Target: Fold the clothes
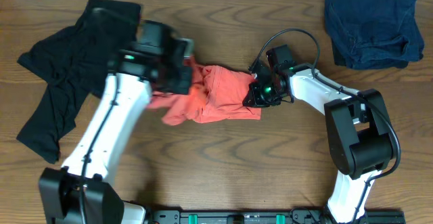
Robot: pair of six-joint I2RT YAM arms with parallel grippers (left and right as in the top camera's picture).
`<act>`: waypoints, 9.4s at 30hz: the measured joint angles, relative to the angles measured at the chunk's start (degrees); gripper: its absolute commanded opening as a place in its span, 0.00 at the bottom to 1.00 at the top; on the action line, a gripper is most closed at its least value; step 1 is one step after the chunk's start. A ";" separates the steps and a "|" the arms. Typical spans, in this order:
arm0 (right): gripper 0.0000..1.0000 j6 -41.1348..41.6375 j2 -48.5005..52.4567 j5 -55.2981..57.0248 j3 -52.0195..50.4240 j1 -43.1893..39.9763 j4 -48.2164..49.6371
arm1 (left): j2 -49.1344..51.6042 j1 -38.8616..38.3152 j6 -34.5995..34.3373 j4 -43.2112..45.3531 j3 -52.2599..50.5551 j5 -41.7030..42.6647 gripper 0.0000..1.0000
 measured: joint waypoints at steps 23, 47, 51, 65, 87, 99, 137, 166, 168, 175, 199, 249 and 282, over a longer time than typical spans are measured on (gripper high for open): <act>0.01 0.57 -3.89 -0.42 0.07 -5.79 3.23 | 13.64 -16.06 -8.24 13.53 0.07 -3.78 0.07; 0.01 2.36 -34.58 2.21 3.32 -21.66 -3.48 | 3.63 -14.88 -8.83 14.38 6.21 -3.67 0.98; 0.02 1.88 -34.18 2.21 3.32 -21.49 -3.63 | -4.00 -12.02 -8.83 14.43 7.65 -4.07 0.98; 0.47 -3.13 -23.91 7.17 3.28 2.71 1.68 | -20.76 5.68 -11.65 4.26 7.96 -13.49 0.98; 0.40 -26.05 -13.79 26.93 3.26 14.60 9.27 | -16.57 8.74 -11.63 -0.94 7.96 -15.82 0.98; 0.01 -28.52 -12.74 30.25 3.26 14.58 9.25 | -16.57 8.74 -11.63 -1.55 7.96 -16.02 0.98; 0.62 -22.38 -17.86 10.69 16.17 -1.51 -14.05 | -16.55 8.74 -10.47 -1.95 7.96 -16.46 0.98; 0.01 -24.57 -9.75 17.05 15.39 14.60 -20.90 | -16.55 13.57 -10.05 -2.40 7.96 -21.62 0.98; 0.01 -23.98 -9.75 17.42 15.52 13.57 -22.60 | -16.55 13.57 -10.05 -2.40 7.96 -21.62 0.98; 0.01 -20.70 -12.94 18.16 15.76 8.55 -29.55 | -16.55 13.57 -10.05 -2.45 7.96 -21.62 0.98; 0.40 -15.45 -17.25 21.64 7.85 -2.45 -43.39 | -16.55 13.57 -10.08 -2.62 7.96 -21.62 0.98; 0.01 -6.43 -8.22 27.76 18.10 -2.58 -7.96 | -16.09 13.57 -10.05 -2.64 7.96 -21.64 0.98; 0.99 -2.40 -8.33 12.07 12.13 -12.70 -16.85 | -16.09 13.57 -10.05 -4.22 7.96 -21.79 0.98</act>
